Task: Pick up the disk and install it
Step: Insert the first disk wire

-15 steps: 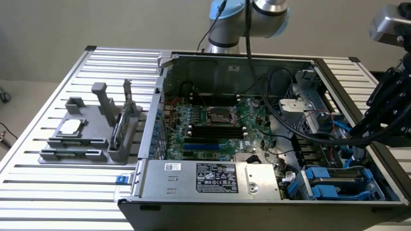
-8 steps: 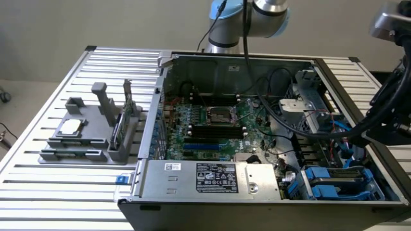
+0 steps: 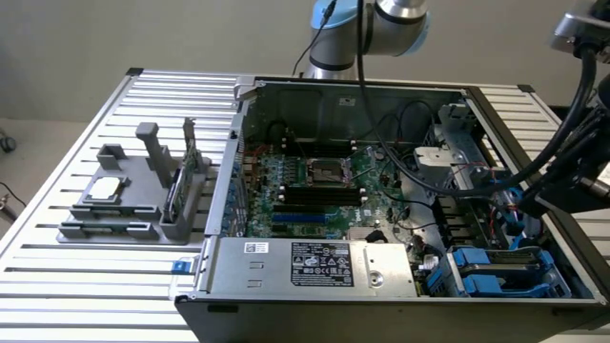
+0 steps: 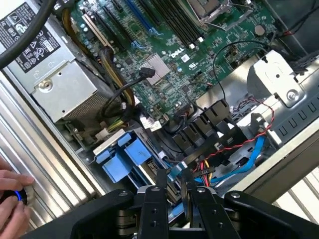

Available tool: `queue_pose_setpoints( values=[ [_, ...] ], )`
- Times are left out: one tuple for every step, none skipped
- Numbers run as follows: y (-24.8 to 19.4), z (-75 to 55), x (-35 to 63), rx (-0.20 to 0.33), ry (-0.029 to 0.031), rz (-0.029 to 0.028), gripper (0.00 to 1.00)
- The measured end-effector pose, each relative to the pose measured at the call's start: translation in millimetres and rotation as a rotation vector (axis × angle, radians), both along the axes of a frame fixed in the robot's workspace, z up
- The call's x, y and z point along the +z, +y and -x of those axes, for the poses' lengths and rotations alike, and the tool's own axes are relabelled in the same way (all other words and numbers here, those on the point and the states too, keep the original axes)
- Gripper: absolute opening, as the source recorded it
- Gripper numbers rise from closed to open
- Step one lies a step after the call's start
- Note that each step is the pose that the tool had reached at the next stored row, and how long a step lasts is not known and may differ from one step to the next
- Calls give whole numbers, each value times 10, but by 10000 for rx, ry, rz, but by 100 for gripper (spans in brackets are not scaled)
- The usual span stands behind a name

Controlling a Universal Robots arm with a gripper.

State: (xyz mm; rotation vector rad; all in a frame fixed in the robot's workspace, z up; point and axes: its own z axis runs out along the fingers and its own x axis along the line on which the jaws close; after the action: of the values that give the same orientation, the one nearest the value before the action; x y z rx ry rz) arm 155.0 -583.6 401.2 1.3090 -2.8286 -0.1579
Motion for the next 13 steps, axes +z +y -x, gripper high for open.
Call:
queue_pose_setpoints(
  values=[
    [0, 0, 0, -182, 0, 0, 26],
    [0, 0, 0, -351, 0, -1, 26],
    [0, 0, 0, -524, 0, -1, 26],
    [0, 0, 0, -698, 0, -1, 26],
    [0, 0, 0, -874, 1, -1, 26],
    [0, 0, 0, -1052, 0, 0, 26],
    [0, 0, 0, -1246, 1, -1, 26],
    [0, 0, 0, -1422, 0, 0, 26],
    [0, 0, 0, -1606, 1, 0, 26],
    [0, 0, 0, -1787, 1, 0, 26],
    [0, 0, 0, -1967, 1, 0, 26],
    [0, 0, 0, -2147, 0, -1, 26],
    [0, 0, 0, -2326, 0, 0, 26]
  ],
)
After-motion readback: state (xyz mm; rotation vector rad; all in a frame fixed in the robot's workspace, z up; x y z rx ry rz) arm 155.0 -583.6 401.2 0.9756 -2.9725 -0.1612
